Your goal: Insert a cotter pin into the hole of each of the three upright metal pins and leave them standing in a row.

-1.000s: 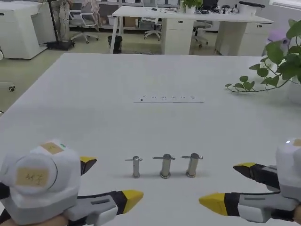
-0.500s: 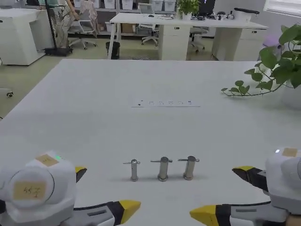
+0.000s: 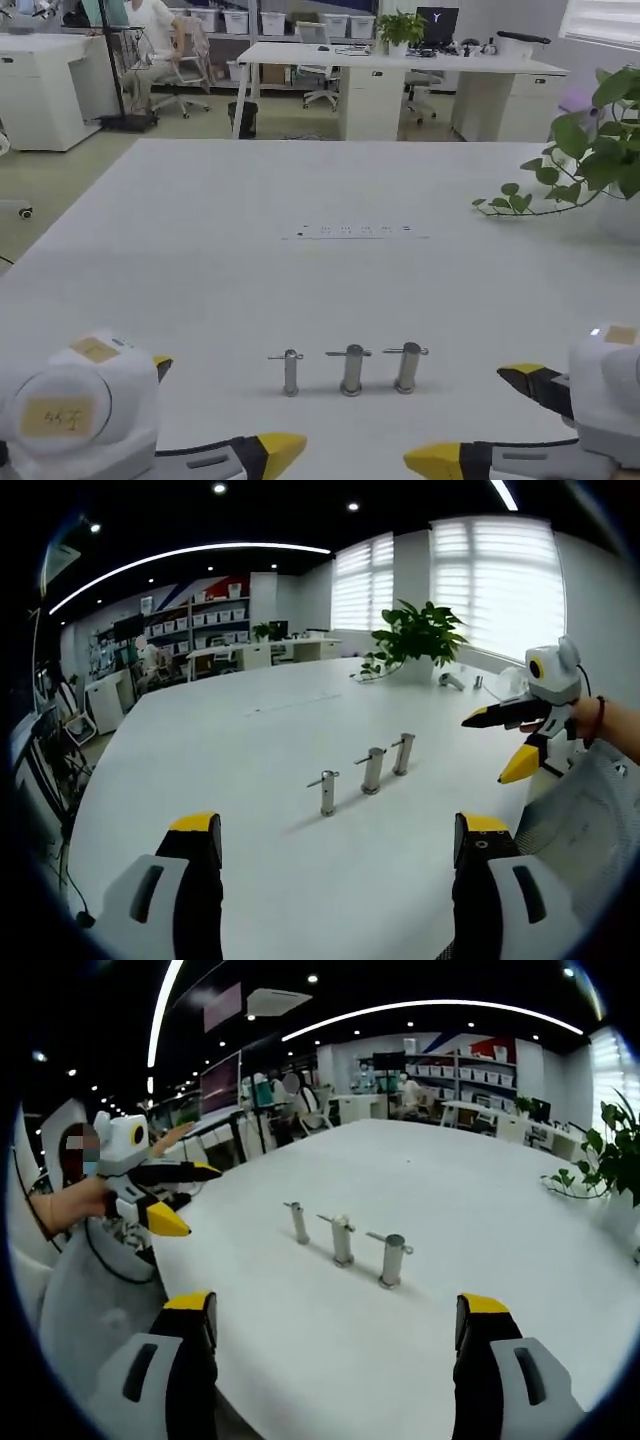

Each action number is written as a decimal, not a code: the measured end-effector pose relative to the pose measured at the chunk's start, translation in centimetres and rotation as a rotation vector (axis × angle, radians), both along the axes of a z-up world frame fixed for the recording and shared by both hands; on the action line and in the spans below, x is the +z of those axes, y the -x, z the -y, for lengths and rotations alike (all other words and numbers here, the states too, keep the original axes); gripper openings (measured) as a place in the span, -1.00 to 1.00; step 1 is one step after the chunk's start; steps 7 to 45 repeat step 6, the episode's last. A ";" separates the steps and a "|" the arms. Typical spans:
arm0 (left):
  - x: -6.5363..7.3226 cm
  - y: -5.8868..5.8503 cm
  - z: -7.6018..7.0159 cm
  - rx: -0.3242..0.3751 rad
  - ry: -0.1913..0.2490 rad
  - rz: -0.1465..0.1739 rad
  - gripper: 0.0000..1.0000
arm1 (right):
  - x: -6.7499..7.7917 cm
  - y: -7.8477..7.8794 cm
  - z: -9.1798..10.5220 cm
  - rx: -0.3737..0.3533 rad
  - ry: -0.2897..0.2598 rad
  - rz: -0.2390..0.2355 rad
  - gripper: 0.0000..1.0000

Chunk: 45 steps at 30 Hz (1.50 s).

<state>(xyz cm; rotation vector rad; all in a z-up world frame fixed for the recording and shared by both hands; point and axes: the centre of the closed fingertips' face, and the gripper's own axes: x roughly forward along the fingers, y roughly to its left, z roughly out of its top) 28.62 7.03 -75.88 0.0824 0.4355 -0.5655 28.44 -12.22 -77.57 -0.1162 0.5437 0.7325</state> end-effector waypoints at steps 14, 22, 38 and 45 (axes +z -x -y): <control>-0.1 -0.2 -0.1 0.000 -0.006 0.003 0.99 | -0.2 -0.3 0.0 -0.007 0.021 0.007 1.00; -0.1 -0.2 -0.1 0.000 -0.006 0.003 0.99 | -0.2 -0.3 0.0 -0.007 0.021 0.007 1.00; -0.1 -0.2 -0.1 0.000 -0.006 0.003 0.99 | -0.2 -0.3 0.0 -0.007 0.021 0.007 1.00; -0.1 -0.2 -0.1 0.000 -0.006 0.003 0.99 | -0.2 -0.3 0.0 -0.007 0.021 0.007 1.00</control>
